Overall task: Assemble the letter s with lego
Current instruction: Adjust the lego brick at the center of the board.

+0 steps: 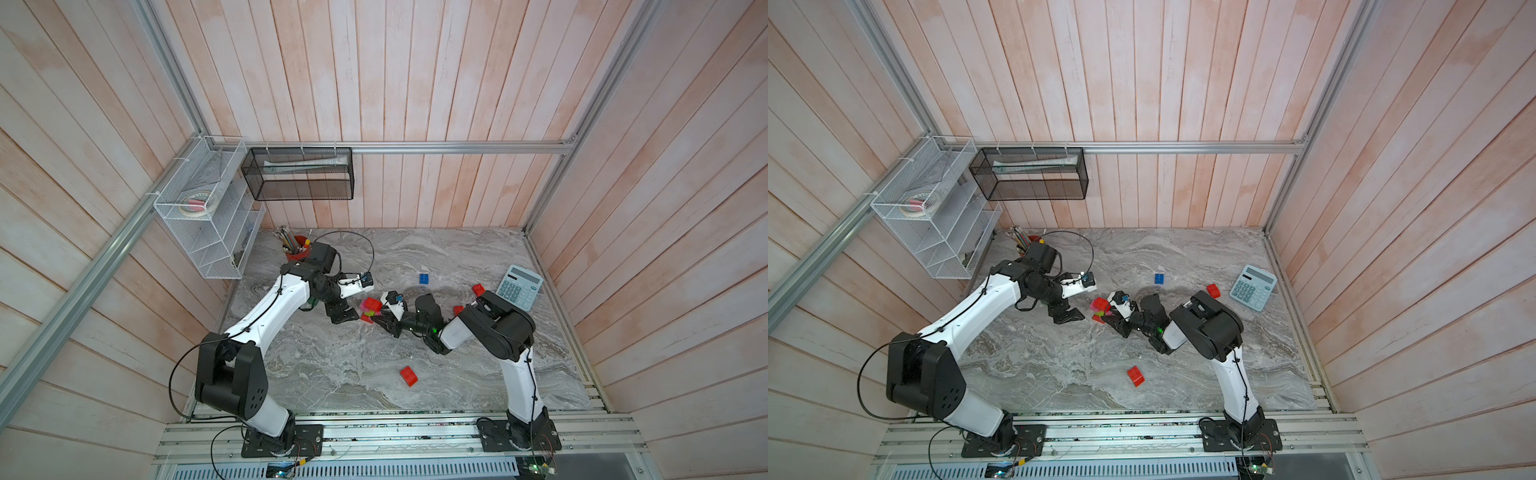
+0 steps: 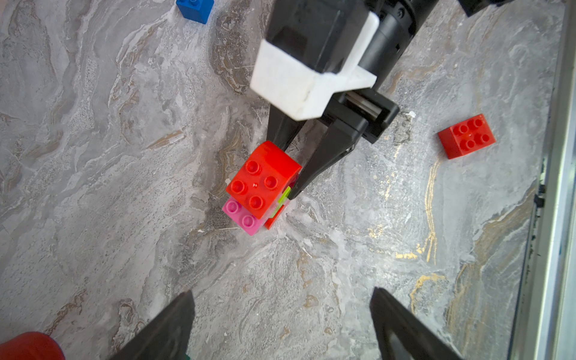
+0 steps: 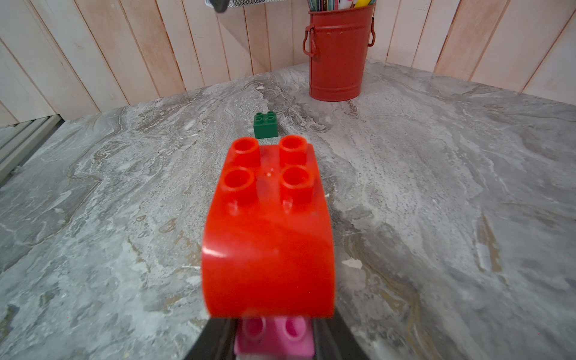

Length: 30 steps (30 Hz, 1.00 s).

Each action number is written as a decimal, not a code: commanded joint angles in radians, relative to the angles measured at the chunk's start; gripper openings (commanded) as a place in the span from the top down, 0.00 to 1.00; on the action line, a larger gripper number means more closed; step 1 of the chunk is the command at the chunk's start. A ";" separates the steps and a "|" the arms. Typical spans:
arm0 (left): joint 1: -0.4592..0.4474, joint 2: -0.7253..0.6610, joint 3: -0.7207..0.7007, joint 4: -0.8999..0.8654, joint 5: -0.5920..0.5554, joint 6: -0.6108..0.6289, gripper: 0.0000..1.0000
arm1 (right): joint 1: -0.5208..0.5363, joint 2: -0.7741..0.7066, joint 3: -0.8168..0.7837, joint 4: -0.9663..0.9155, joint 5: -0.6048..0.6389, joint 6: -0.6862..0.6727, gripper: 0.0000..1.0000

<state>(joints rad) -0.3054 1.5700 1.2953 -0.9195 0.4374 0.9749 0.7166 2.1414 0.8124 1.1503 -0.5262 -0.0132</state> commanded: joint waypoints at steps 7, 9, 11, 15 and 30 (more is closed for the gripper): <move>0.041 -0.025 0.035 0.006 0.048 -0.017 0.08 | -0.043 -0.085 0.112 -0.296 -0.216 0.270 0.68; 0.051 -0.028 0.043 0.010 0.063 -0.024 0.08 | -0.054 -0.081 0.146 -0.354 -0.272 0.339 0.69; 0.056 -0.031 0.048 0.019 0.073 -0.034 0.08 | -0.071 -0.065 0.180 -0.392 -0.325 0.406 0.69; 0.067 -0.043 0.041 0.051 0.090 -0.059 0.07 | -0.102 -0.025 0.265 -0.463 -0.404 0.512 0.69; 0.103 -0.031 0.035 0.079 0.107 -0.076 0.07 | -0.139 0.190 0.617 -0.693 -0.583 0.764 0.65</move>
<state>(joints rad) -0.2134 1.5482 1.3144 -0.8547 0.5205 0.9115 0.5793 2.2932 1.3792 0.5083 -1.0489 0.6674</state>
